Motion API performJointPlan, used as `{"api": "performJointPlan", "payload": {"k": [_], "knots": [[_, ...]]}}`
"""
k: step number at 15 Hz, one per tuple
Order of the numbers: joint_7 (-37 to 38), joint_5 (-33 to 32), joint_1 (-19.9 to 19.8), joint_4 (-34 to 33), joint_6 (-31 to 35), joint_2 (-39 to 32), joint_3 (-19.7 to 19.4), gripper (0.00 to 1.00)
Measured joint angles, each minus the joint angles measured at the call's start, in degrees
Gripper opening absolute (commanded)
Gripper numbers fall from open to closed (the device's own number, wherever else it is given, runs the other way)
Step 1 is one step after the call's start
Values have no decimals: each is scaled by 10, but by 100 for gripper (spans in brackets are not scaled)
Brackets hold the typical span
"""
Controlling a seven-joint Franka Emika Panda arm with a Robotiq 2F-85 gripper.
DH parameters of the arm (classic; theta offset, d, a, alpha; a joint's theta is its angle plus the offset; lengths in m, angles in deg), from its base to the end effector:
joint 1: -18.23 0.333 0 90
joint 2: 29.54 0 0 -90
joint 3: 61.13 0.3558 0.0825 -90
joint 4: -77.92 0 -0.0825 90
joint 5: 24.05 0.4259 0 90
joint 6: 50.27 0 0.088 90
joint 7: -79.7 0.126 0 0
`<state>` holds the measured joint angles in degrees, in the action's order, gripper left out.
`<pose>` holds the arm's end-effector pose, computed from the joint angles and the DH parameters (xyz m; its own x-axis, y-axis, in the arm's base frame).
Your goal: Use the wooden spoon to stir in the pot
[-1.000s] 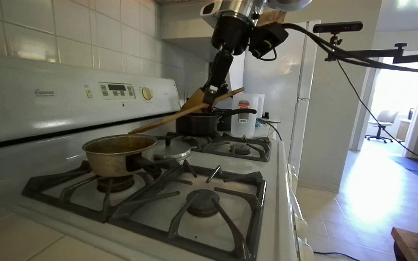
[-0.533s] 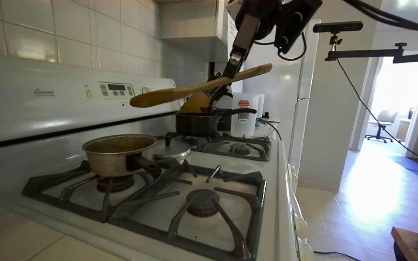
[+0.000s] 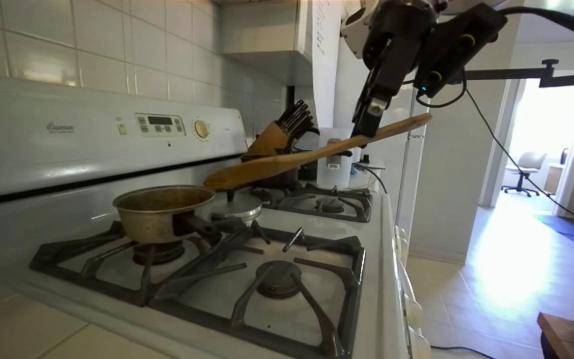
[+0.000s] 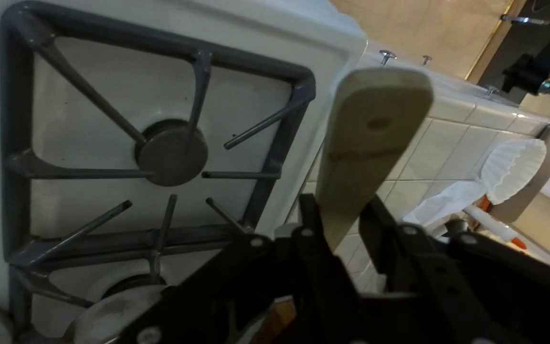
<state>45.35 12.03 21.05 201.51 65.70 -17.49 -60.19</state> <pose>0.5315 0.0795 0.5129 0.9018 0.3036 0.3075 0.4190 -0.7887 -0.4500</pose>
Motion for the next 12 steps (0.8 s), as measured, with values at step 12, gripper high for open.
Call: {"api": "performJointPlan", "payload": {"k": [12], "knots": [[-19,52,96,106,71,43,40,7]]}}
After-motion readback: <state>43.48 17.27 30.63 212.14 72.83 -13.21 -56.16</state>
